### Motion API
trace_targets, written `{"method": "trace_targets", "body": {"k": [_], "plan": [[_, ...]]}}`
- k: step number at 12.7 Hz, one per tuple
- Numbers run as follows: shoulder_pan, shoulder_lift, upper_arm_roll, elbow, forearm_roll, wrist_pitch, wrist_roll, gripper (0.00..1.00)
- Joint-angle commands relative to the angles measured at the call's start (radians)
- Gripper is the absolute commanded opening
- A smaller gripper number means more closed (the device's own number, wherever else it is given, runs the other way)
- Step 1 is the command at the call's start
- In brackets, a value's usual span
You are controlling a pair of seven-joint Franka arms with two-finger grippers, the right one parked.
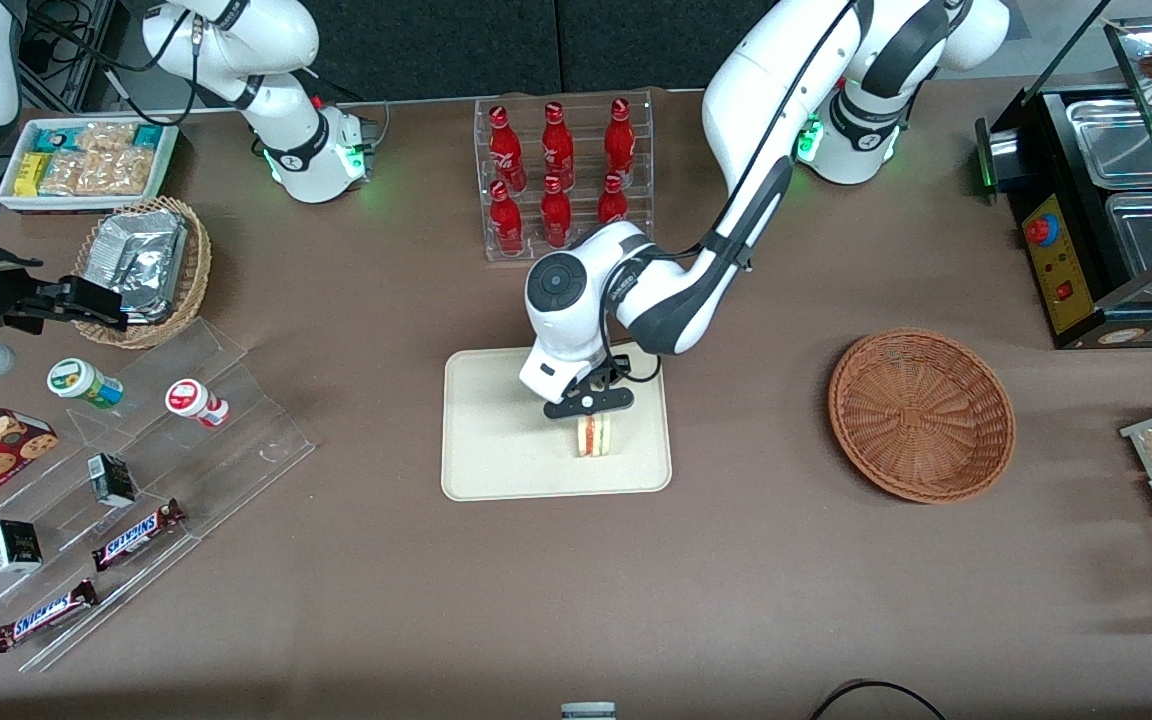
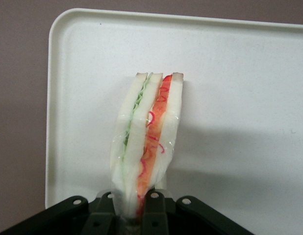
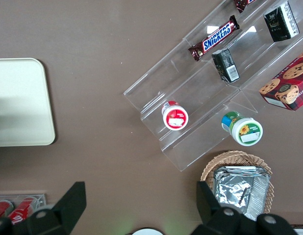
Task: Place sandwich from basket to tray
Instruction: 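Lower the sandwich onto the tray and open the left gripper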
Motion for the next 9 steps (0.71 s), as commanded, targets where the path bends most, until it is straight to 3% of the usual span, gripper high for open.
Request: {"method": "trace_targets", "body": {"k": [1,2,3,9], "plan": [[-0.028,0.042,0.016,0.065,0.021,-0.009,-0.035,0.07],[-0.029,0.044,0.016,0.064,0.031,-0.009,-0.03,0.3],[-0.029,0.046,0.016,0.062,0.05,-0.009,-0.03,0.96],[-0.015,-0.009,0.014,0.061,0.043,-0.021,-0.037,0.99]]}}
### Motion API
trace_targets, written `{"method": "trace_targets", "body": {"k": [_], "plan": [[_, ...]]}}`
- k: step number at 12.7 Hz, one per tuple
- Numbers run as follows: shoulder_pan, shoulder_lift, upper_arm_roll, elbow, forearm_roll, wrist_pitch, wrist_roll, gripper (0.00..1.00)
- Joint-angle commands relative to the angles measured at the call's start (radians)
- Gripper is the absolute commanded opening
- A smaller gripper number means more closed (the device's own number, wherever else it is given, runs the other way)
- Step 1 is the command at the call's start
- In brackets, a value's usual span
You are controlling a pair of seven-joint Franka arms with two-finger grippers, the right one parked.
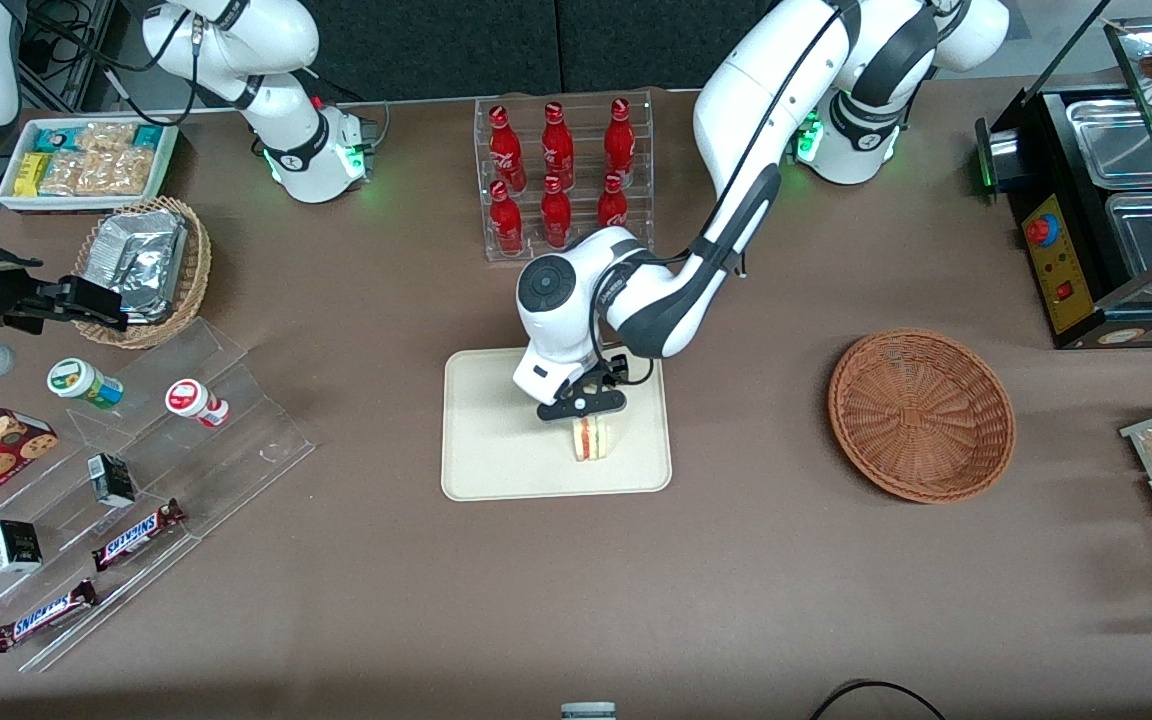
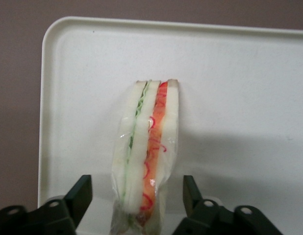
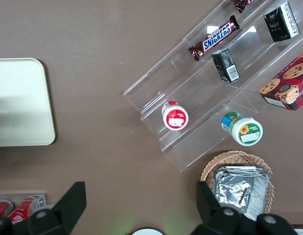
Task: Place sandwich from basket to tray
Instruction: 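Lower the sandwich onto the tray and open the left gripper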
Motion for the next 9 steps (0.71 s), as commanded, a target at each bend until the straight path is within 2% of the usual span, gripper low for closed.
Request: {"method": "trace_targets", "body": {"k": [1,6,9], "plan": [[-0.009,-0.059,0.014,0.02,0.004,-0.027,-0.023,0.99],[0.008,-0.197,0.014,0.014,-0.02,-0.122,-0.026,0.99],[0.072,-0.327,0.014,0.011,-0.032,-0.3,-0.038,0.99]]}}
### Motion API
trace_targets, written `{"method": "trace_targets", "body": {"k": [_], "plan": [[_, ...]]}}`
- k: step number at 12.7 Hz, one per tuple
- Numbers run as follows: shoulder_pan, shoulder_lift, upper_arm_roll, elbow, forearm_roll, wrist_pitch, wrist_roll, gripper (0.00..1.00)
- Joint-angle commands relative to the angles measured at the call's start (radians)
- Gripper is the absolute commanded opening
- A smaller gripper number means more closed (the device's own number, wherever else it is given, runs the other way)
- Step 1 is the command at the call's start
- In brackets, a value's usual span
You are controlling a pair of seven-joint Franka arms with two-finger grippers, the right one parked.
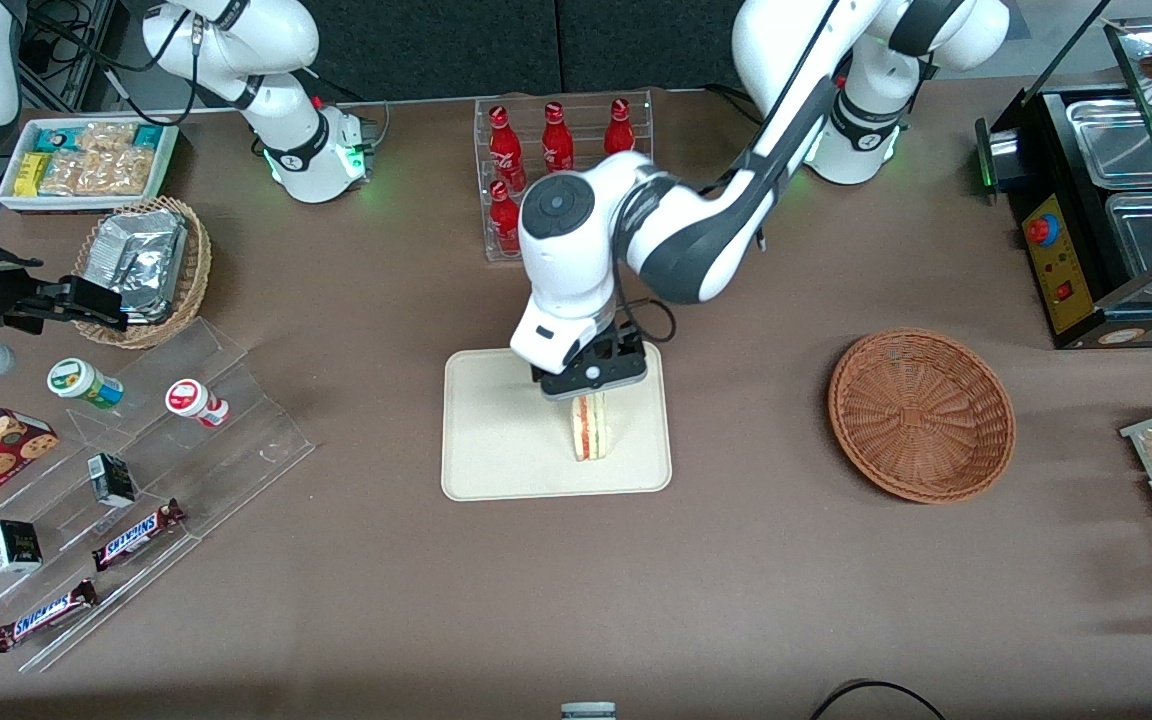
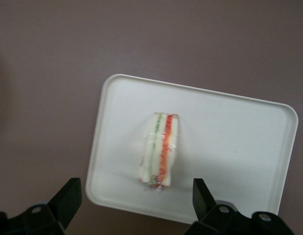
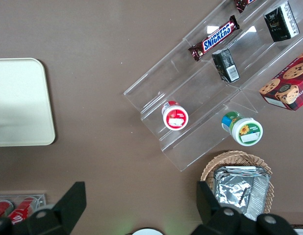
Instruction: Place sandwich from basket to tray
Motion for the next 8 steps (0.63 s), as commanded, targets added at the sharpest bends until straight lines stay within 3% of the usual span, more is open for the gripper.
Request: {"method": "trace_targets", "body": {"k": [1,8], "plan": [[0.063,-0.138,-0.002,-0.034,-0.032,-0.132,-0.003,1.0],[0.206,-0.35,-0.002,-0.039,-0.051,-0.385,0.092,1.0]]}}
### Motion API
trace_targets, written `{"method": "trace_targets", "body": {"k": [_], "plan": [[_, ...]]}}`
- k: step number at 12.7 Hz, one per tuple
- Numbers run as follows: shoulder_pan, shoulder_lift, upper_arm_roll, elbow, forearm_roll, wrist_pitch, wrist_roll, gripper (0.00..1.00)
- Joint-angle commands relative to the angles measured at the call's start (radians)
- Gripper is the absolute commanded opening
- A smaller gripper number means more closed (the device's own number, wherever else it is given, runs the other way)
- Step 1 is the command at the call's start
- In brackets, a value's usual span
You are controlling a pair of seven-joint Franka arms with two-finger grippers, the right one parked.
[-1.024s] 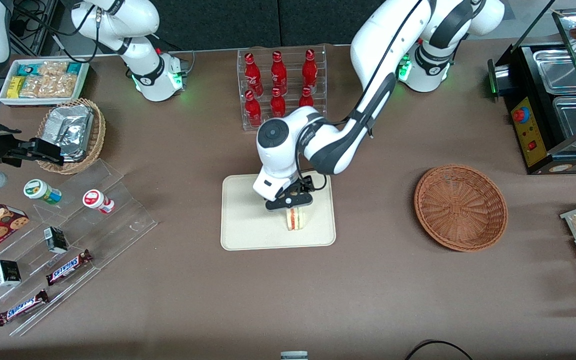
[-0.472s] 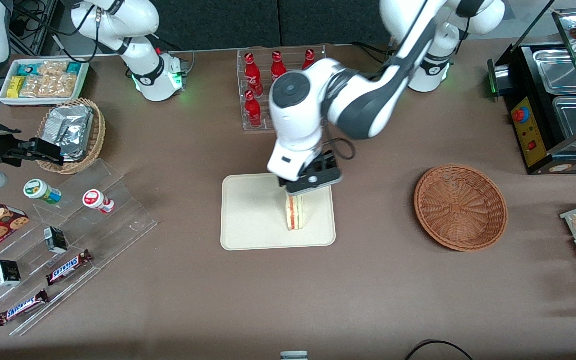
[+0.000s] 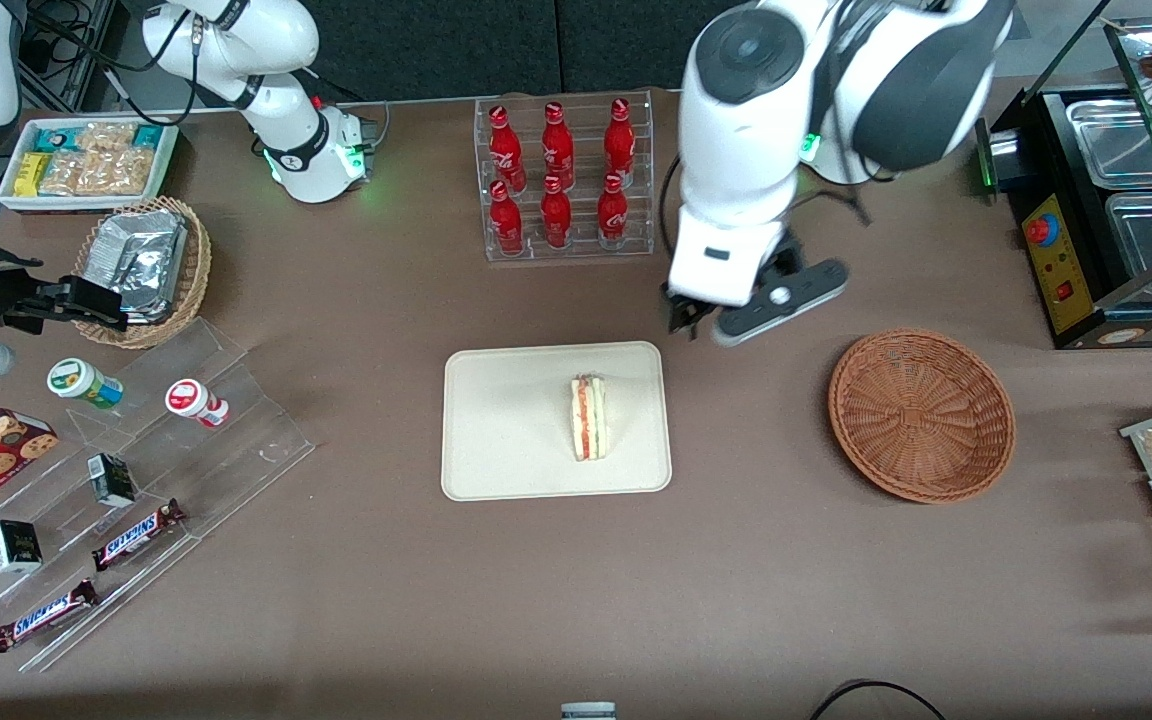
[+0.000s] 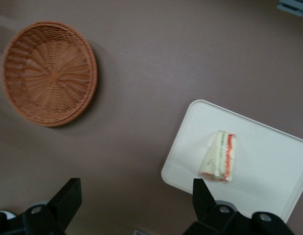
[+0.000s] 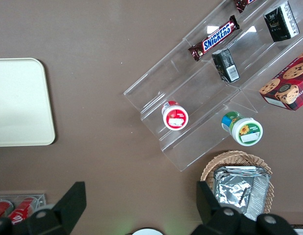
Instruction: Place sandwich from basket to tray
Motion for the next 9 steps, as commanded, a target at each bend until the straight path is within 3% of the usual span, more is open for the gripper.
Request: {"method": "trace_targets", "body": {"k": [1,5,9], "plan": [[0.067,-0.075,-0.007,-0.047,-0.016,-0.043,0.097,0.99],[0.18,-0.178,-0.006,-0.085,-0.079,-0.131,0.29,1.0],[0.367,-0.311,-0.004,-0.111,-0.143,-0.265,0.59,1.0]]}}
